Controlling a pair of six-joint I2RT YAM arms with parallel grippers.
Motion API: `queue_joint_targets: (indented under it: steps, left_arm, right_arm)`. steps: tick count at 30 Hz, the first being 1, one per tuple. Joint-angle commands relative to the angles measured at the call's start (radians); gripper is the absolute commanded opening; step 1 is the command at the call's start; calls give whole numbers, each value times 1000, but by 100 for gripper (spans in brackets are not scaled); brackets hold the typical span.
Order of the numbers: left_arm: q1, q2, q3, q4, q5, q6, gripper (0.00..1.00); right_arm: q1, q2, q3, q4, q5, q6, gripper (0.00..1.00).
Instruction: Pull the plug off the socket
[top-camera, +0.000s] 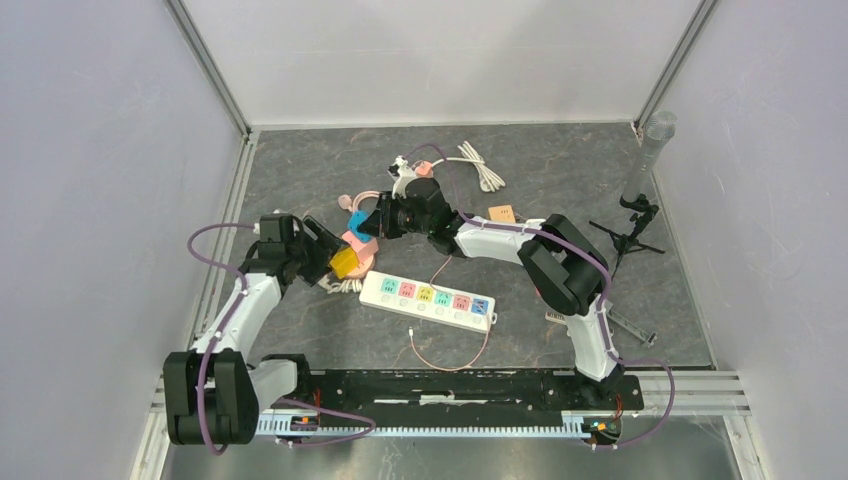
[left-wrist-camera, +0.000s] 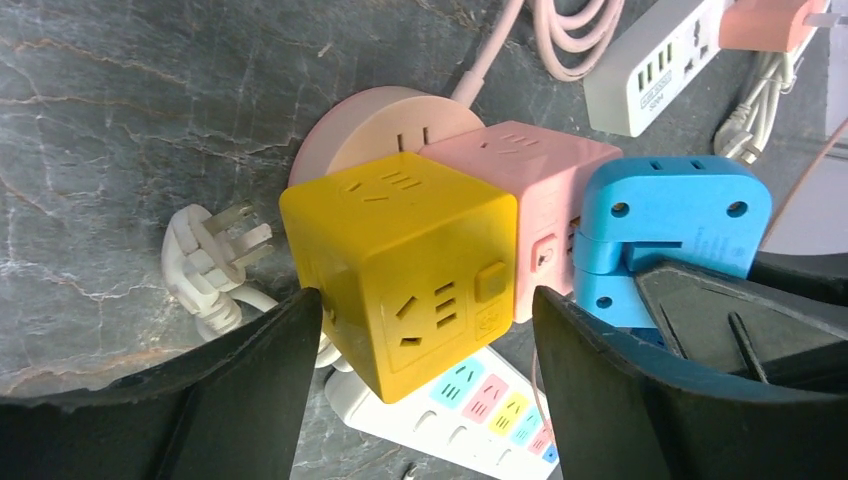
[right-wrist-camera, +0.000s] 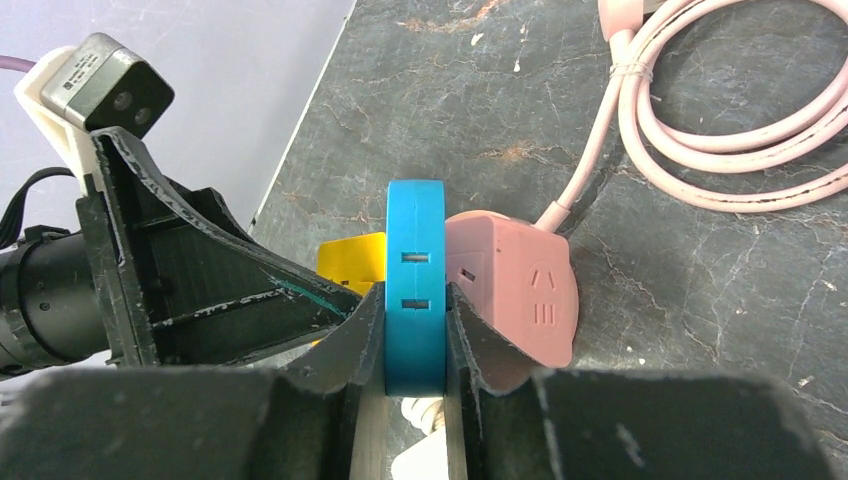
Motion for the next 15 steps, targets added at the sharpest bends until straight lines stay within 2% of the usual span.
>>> queue_joint_targets:
  steps: [1,11,15]
  left_arm:
    - [-1,-9,-3,57,58,-25,85]
    - [-1,110,-7,56,53,-1,95]
    - [-32,134,-25,72,24,-11,93]
  right_arm:
    - [7,-45,-1,45,-21,35,0]
    - [7,-47,-9,92,-78,44,0]
    - [5,-70,-26,136,-143,35,0]
